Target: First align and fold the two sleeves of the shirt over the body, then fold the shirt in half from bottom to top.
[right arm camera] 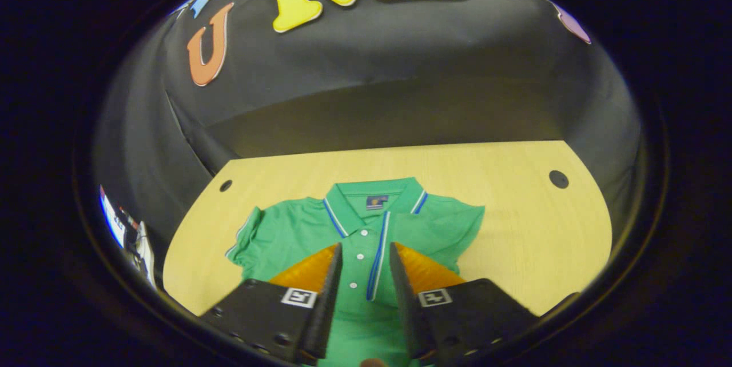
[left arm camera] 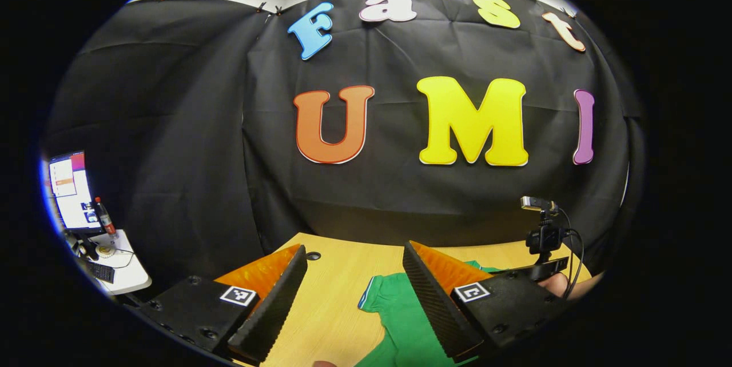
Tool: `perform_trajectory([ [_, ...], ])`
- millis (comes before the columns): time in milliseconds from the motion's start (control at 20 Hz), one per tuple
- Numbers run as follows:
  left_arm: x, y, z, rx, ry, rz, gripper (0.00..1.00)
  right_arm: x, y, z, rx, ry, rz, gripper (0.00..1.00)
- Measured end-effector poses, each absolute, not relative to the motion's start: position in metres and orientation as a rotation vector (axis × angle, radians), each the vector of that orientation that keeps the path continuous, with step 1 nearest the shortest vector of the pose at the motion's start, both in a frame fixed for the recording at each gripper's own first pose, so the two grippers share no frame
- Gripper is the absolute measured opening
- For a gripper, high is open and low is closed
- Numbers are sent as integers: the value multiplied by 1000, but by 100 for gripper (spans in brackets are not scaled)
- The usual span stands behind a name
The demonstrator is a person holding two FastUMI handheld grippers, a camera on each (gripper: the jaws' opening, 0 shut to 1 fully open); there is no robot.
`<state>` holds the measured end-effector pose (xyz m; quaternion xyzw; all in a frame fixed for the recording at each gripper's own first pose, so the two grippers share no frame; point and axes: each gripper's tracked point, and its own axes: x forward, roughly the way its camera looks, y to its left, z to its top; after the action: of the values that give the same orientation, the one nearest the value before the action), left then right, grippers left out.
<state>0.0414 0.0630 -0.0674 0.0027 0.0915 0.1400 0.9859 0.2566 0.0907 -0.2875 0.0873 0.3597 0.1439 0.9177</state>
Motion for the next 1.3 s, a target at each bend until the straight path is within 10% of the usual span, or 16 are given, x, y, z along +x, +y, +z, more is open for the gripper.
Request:
perform_trajectory([
  [100, 43, 66, -72, 1, 185, 273, 100, 250, 90, -275, 157, 707, 287, 76],
  [250, 59, 64, -98, -26, 208, 198, 100, 234, 82, -255, 149, 677, 257, 95],
  [1300, 197, 94, -371, -80, 659, -35, 100, 92, 5, -136, -58, 517, 246, 96],
])
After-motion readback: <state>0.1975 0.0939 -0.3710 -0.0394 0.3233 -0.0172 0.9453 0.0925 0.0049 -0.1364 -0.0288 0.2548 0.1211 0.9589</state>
